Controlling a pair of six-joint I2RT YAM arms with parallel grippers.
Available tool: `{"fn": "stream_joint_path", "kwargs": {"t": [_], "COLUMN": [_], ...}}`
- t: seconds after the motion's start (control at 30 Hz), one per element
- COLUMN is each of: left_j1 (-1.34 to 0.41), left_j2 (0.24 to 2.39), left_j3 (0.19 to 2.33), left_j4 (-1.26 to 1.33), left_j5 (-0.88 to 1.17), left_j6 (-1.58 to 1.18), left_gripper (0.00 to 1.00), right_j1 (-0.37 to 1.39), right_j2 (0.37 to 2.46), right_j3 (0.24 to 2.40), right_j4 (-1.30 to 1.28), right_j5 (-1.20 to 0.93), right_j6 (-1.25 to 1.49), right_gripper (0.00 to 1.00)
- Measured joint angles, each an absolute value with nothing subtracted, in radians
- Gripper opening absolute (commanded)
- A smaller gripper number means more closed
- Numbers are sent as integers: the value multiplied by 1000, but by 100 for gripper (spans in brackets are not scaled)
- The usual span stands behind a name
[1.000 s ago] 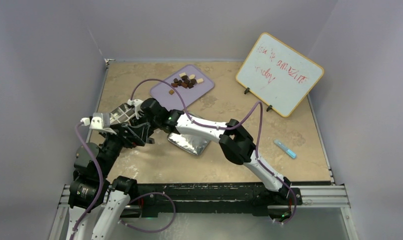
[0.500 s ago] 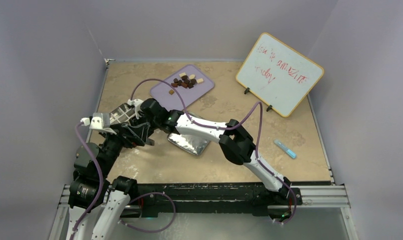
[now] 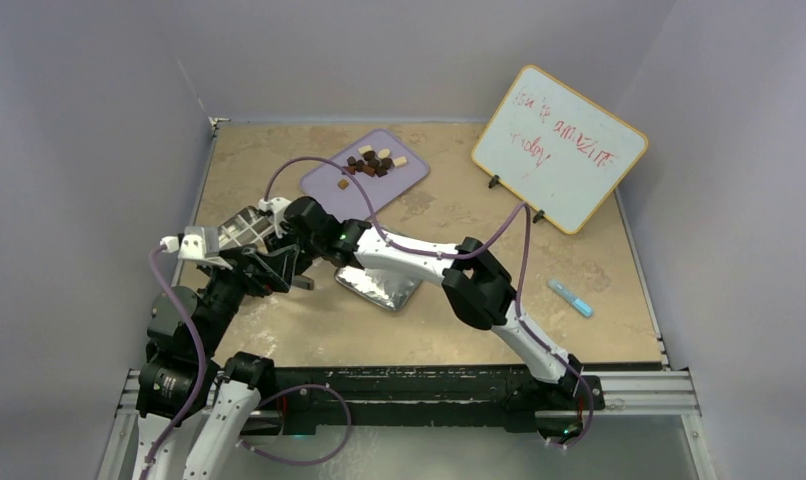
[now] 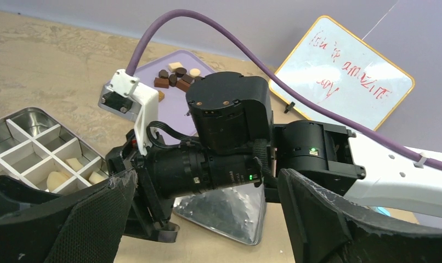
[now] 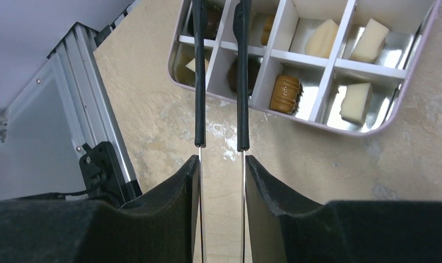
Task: Pack the chocolate
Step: Place the fake chocolate in the packing box.
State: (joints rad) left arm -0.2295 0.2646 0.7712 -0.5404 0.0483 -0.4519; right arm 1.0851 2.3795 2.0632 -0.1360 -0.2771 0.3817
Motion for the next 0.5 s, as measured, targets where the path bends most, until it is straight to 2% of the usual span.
{"fn": "stream_joint_path", "kwargs": {"t": [0.5], "left_j1": [-229], "left_j2": [239], "left_j3": [771], "left_j4": [-541], "left_j5": [41], "left_j6": [-452], "left_gripper": [98], "right_j1": [988], "right_j2": [2113], "right_j3": [1824], "right_j4": [-99], "right_j5": [-217], "right_j6": [334], "right_gripper": [34]}}
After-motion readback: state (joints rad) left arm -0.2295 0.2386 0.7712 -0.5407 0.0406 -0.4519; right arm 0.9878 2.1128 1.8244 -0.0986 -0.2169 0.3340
